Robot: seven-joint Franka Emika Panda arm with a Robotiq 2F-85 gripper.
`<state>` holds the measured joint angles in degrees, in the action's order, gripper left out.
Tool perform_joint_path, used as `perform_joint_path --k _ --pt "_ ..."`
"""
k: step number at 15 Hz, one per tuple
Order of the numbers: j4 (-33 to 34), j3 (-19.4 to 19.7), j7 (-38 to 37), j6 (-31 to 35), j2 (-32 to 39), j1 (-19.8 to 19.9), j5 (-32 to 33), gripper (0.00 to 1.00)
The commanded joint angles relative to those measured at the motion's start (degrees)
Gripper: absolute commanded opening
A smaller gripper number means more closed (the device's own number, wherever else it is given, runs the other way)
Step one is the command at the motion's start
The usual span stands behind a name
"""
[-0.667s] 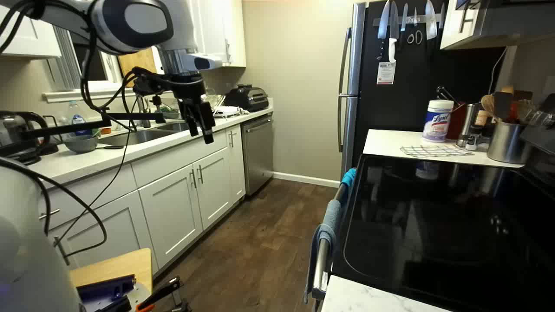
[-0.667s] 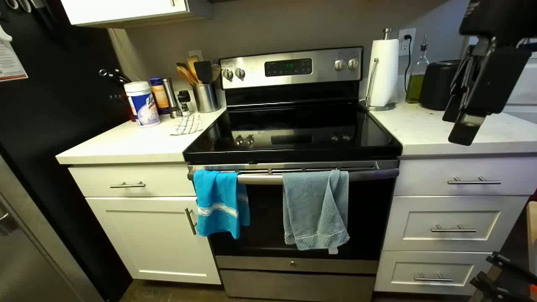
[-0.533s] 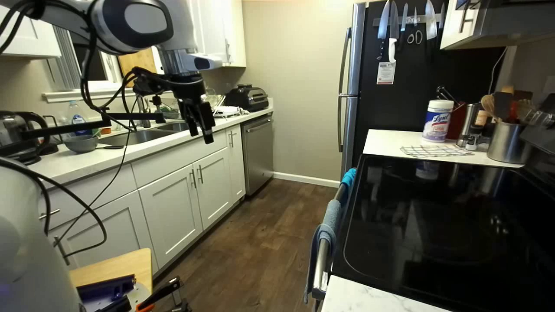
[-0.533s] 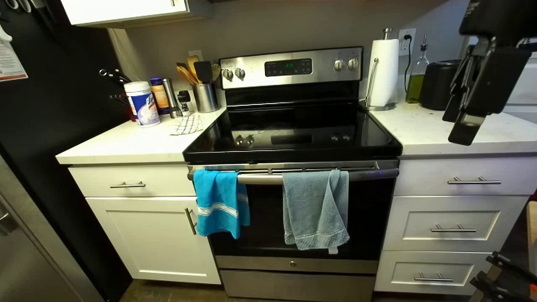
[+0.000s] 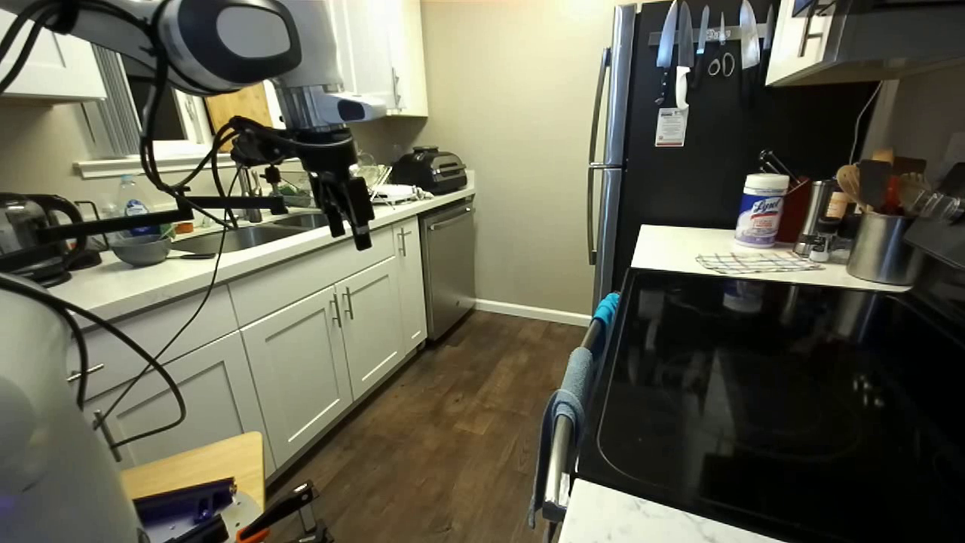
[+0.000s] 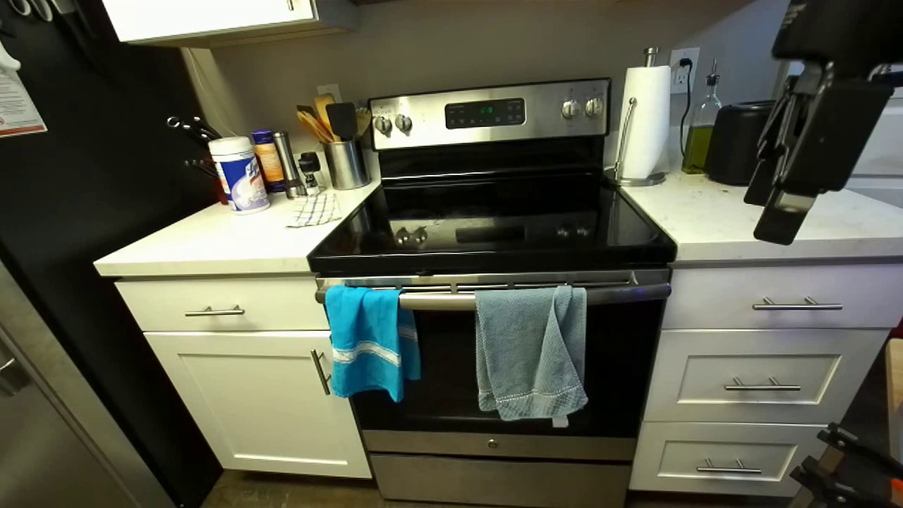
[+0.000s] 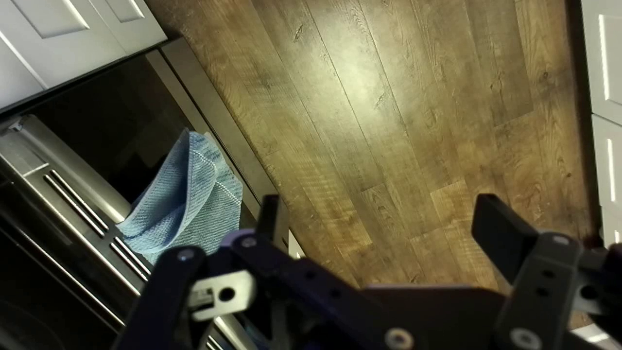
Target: Remove the light blue towel on the right side of the stove hanger and place it on the stove plates
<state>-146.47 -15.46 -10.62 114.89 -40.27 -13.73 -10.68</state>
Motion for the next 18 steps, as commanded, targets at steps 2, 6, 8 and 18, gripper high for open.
perform_joint_path --k 2,6,8,18 --pt "0.1 0.1 -0.1 -0.1 0.1 -0.1 0.1 1.00" --pt "0.1 0.1 -0.1 -0.1 0.1 -0.1 0.1 1.00" --pt "0.1 0.1 -0.1 -0.1 0.1 -0.1 0.1 1.00" --pt "0.5 -0.4 -1.0 0.6 0.8 -0.2 -0.5 1.00"
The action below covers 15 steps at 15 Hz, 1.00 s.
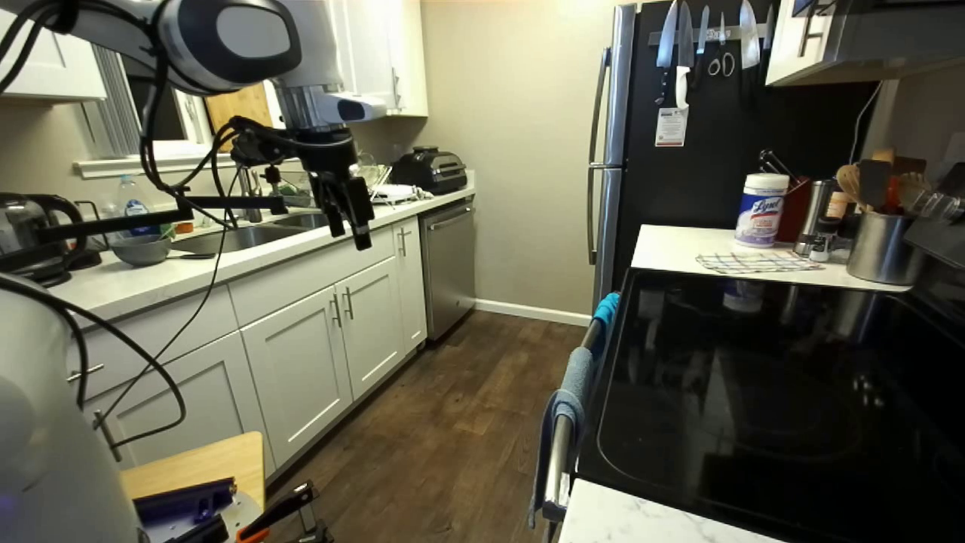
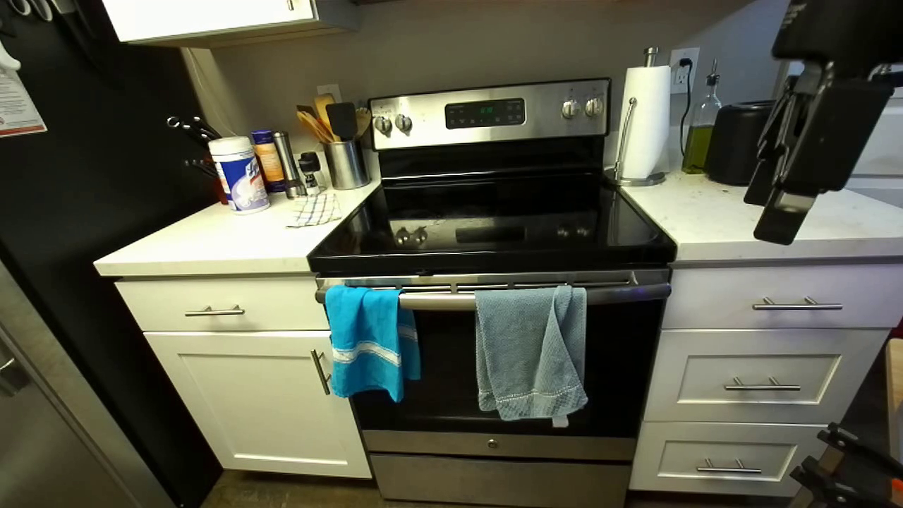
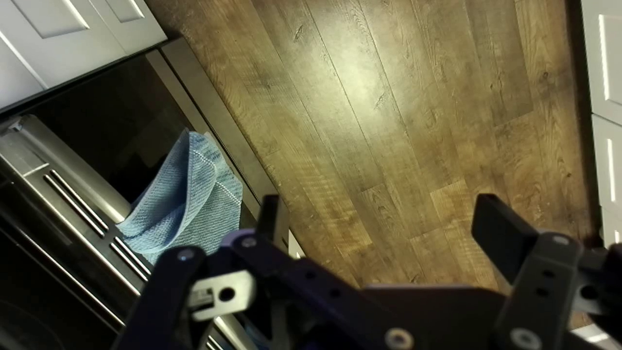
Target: Remove the light blue towel on the right side of the stove hanger and place it on the stove plates
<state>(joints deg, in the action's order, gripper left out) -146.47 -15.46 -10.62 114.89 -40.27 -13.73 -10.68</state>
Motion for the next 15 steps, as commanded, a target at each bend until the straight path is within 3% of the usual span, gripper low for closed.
perform_joint_path --k 1,9,15 --pt "1.1 -0.7 -2.1 1.0 1.7 0.1 -0.9 1.00" --pt "15.2 -0.2 -3.5 5.7 18.1 3.6 3.0 1.00" --pt "27.1 6.1 6.3 2.5 28.2 6.7 8.8 1.00"
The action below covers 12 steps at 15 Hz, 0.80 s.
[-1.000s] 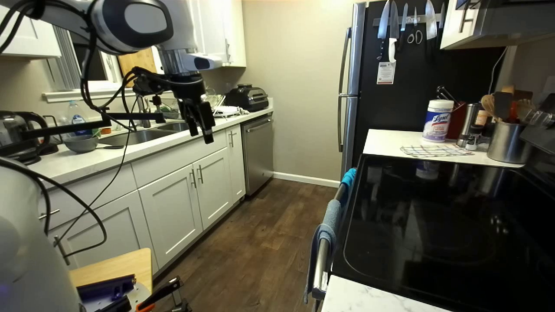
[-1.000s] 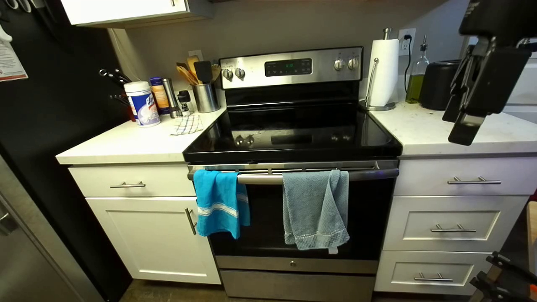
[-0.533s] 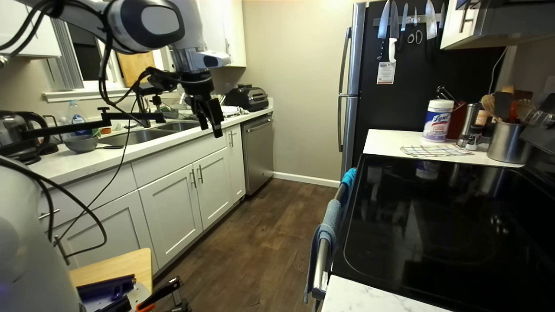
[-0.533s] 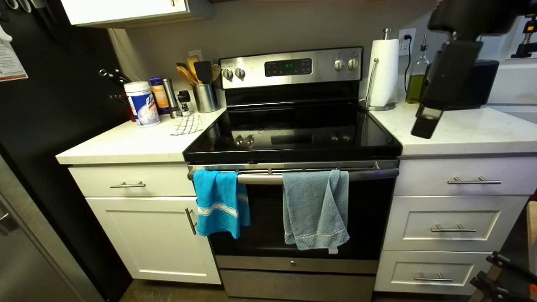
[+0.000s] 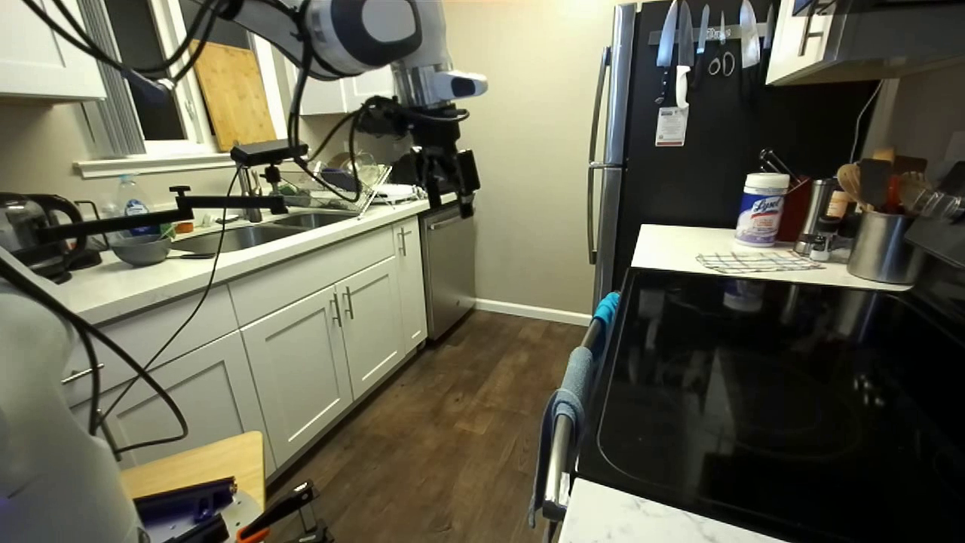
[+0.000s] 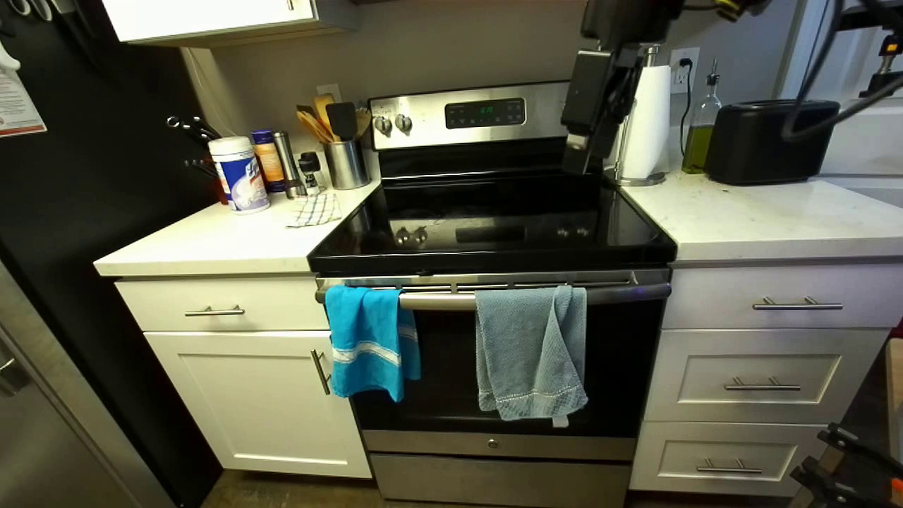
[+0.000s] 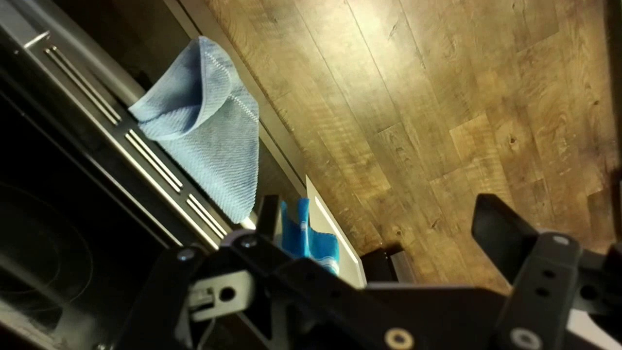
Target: Remove the light blue towel on the right side of the stove hanger and place it on the stove plates
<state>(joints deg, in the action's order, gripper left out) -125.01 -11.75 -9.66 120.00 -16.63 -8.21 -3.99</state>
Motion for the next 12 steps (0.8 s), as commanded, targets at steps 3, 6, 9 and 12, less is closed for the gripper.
perform_joint_path --k 3,6,9,12 --pt "9.1 5.4 12.0 -5.1 7.6 2.3 4.0 1.00" --pt "10.9 6.7 17.3 -6.7 9.6 2.7 6.3 1.00" --pt "11.0 7.7 21.8 -6.5 10.8 2.9 8.4 1.00" --pt "10.4 8.3 25.0 -4.6 11.9 3.2 10.3 1.00"
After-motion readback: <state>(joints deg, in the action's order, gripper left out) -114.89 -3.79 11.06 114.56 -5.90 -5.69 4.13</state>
